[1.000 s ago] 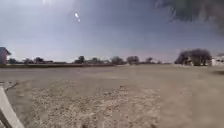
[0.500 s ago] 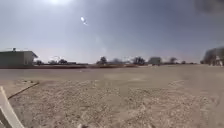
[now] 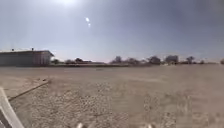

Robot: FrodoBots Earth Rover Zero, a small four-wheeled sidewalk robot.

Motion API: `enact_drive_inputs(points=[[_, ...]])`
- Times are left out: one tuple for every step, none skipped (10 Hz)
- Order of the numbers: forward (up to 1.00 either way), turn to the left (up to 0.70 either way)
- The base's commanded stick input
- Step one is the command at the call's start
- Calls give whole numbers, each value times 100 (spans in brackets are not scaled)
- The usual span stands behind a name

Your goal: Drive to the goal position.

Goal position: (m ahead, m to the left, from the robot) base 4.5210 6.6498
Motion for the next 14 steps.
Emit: enact_drive_inputs(points=[[70, 35], [70, 35], [70, 35], [70, 35], [70, 26], [70, 14], [70, 2], [70, 0], [70, 0], [70, 0], [70, 0], [70, 0], [70, 0], [70, 0]])
